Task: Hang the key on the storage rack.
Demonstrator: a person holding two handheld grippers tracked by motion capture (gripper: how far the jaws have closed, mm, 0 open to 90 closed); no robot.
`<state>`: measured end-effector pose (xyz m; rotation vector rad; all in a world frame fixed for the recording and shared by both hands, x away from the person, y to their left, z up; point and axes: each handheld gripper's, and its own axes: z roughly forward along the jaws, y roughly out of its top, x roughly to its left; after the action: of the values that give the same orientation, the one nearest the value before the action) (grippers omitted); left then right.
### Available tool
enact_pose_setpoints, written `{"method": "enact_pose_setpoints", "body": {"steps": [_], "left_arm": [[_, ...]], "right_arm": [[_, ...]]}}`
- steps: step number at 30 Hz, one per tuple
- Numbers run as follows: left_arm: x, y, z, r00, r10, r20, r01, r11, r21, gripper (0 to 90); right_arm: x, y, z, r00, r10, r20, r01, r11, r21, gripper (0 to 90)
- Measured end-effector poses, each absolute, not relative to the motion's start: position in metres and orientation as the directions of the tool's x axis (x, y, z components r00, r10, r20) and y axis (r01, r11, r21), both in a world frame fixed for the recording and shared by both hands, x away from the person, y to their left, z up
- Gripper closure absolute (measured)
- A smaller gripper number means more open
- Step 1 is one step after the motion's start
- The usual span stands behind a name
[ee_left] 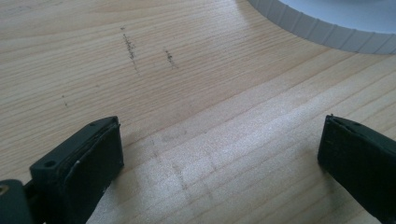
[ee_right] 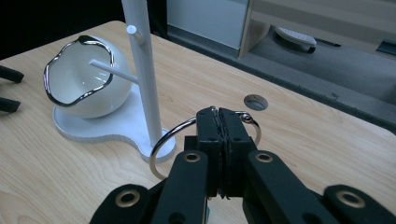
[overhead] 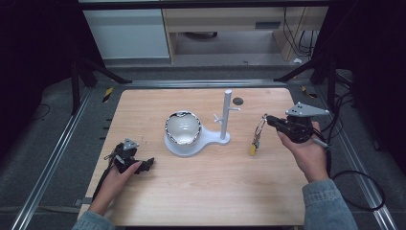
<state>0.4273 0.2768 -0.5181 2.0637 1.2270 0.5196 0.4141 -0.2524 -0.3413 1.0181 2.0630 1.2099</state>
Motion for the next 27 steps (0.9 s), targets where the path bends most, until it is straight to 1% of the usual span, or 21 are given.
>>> {"method": "enact_pose_setpoints", "body": {"steps": [27], "left_arm": [[0.427, 0.277, -0.518, 0.477, 0.879, -0.001, 0.611, -0.331, 0.719, 0.0]], "right_arm": [[0.42, -0.242, -0.32, -0.591, 0.8, -0.099, 0.297, 0.33, 0.896, 89.0]]}}
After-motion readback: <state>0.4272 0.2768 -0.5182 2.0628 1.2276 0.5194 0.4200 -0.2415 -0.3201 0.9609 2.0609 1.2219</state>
